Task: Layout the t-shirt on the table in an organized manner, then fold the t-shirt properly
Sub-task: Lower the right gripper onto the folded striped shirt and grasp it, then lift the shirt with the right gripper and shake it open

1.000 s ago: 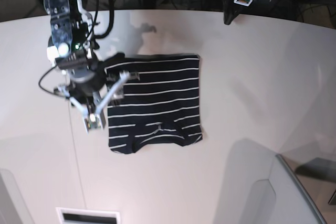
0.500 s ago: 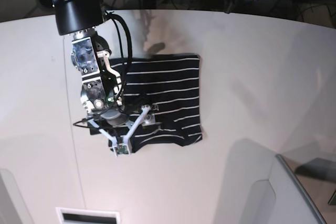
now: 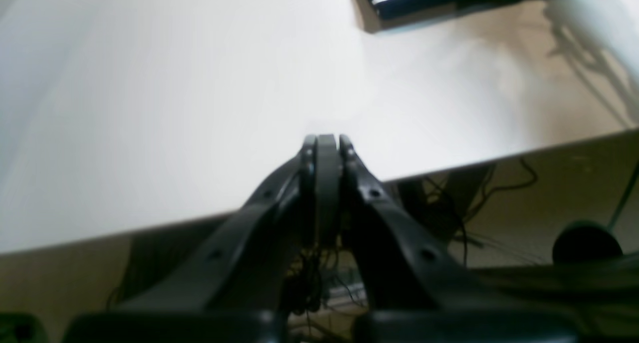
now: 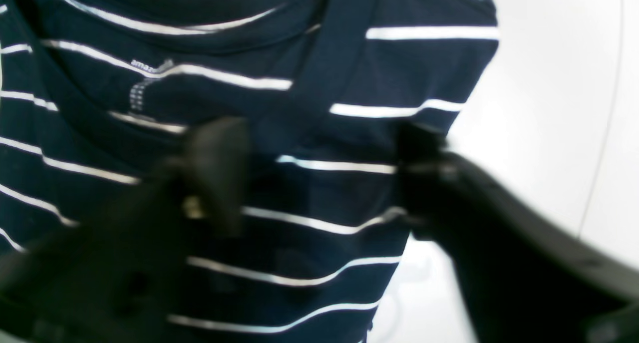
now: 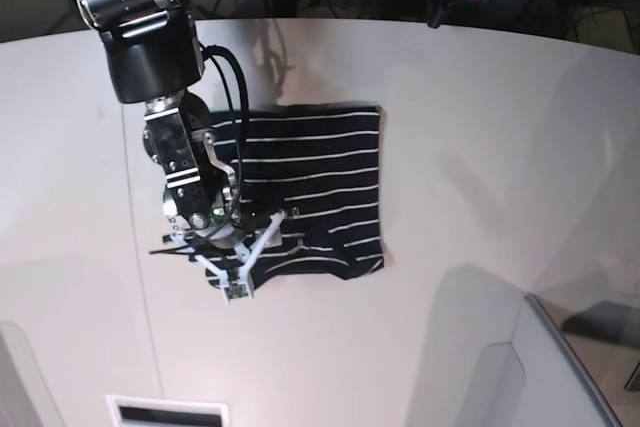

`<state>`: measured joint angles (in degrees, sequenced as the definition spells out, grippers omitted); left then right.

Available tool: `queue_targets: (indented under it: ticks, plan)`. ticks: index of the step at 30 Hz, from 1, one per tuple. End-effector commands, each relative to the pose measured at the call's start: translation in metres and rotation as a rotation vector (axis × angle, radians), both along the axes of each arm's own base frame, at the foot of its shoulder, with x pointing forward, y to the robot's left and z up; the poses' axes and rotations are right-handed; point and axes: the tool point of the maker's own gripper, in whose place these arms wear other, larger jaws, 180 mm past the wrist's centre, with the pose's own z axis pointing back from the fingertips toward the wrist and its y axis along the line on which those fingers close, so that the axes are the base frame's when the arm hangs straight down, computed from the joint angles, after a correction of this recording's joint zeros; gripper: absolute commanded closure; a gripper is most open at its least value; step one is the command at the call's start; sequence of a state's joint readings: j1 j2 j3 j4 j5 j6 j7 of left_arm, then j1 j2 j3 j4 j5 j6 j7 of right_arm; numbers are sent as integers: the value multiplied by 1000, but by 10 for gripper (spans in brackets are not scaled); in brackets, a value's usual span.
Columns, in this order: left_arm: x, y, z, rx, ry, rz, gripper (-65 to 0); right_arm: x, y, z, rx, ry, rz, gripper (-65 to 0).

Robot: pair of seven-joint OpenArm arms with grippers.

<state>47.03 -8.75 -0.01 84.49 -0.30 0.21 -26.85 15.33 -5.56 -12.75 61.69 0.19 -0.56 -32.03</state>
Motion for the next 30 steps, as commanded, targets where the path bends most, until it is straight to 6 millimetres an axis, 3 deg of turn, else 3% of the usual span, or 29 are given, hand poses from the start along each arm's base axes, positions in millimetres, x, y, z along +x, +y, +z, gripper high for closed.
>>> queue_targets:
  ticks: [1,5,6,10,16,20,24,30]
  plan:
    - [3,-2,12,-8,-44,-2,0,15,4,16,11,-56,2,-255]
    - [10,-4,21,-12,-74,-6,0,14,7,18,15,-56,6,-27]
    - [11,-4,21,-12,-76,-6,0,10,9,15,18,-48,8,0]
    - [11,-4,20,-12,-73,-5,0,1,14,21,40,-71,8,-3]
    - [9,-3,19,-10,-67,-4,0,-9,17,65,88,-204,-3,-2]
    - [12,-3,20,-10,-75,-4,0,-15,15,104,119,-311,-12,-2]
    - [13,-3,21,-10,-79,-2,0,-20,-2,143,105,-426,-12,-2]
    - [15,12,21,-107,-77,132,0,-32,-18,223,113,-644,-9,-2]
